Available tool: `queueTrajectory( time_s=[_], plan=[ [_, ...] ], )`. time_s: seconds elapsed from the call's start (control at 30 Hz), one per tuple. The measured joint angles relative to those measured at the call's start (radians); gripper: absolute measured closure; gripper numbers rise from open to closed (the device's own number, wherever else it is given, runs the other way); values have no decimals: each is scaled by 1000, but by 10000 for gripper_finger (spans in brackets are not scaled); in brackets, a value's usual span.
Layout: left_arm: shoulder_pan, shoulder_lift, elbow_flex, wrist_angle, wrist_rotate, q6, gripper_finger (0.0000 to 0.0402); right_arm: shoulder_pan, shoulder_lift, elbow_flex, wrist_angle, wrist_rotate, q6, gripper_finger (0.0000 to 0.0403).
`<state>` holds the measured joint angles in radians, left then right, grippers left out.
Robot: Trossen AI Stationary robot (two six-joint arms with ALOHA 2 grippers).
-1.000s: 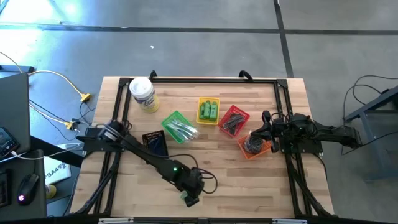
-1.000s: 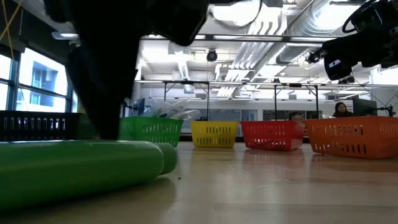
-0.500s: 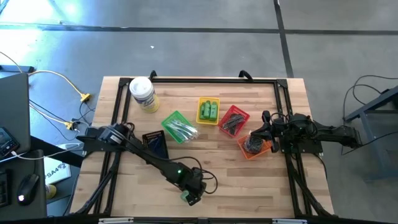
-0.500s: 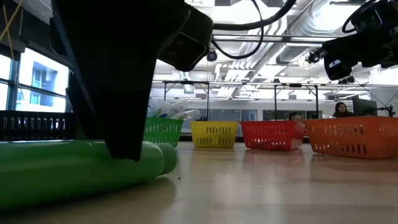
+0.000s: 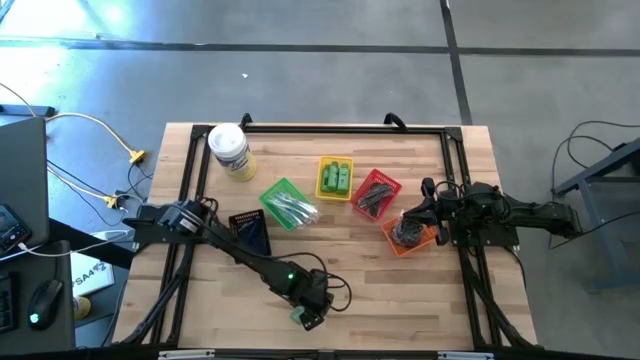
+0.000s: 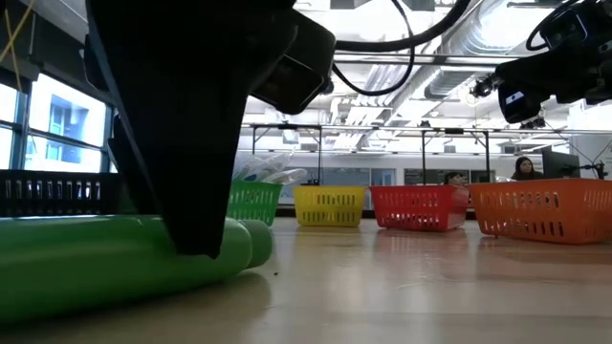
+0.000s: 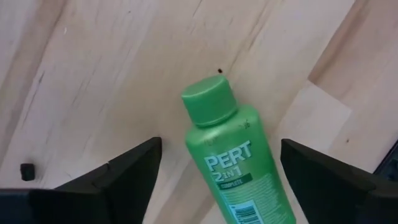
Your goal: Pick & Place Travel size toiletries
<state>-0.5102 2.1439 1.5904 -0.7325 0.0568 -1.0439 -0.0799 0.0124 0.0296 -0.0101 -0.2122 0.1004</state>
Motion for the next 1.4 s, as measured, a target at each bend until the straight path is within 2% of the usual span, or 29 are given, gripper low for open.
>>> queueTrajectory(
  time_s=[0.1, 0.37, 0.47, 0.57, 0.77, 0.83, 0.93, 1.17, 1.4],
  plan=[
    [0, 2, -1, -5, -2, 4, 109, 0, 0, 0, 0, 0, 0, 401],
    [1, 5, -2, -70, -18, 20, 227, 0, 0, 0, 0, 0, 0, 401],
    [1, 4, -3, -70, -18, 27, 253, 0, 0, 0, 0, 0, 0, 401],
    [1, 4, -4, -69, -18, 36, 248, 0, 0, 0, 0, -1, 0, 401],
    [0, 4, -4, -65, -16, 71, 192, 0, 0, 0, 0, -1, 2, 401],
    [0, 4, -4, -64, -14, 73, 185, 0, 0, 0, 0, -1, 3, 401],
    [0, 4, -5, -59, -14, 95, 196, 0, 0, 0, 0, -1, 4, 401],
    [-11, -33, -9, -10, -65, 252, 263, 0, 0, 0, 0, -4, 4, 401],
    [-36, -148, -10, 2, -201, 396, 257, 0, 0, 0, 0, -4, 19, 401]
  ],
)
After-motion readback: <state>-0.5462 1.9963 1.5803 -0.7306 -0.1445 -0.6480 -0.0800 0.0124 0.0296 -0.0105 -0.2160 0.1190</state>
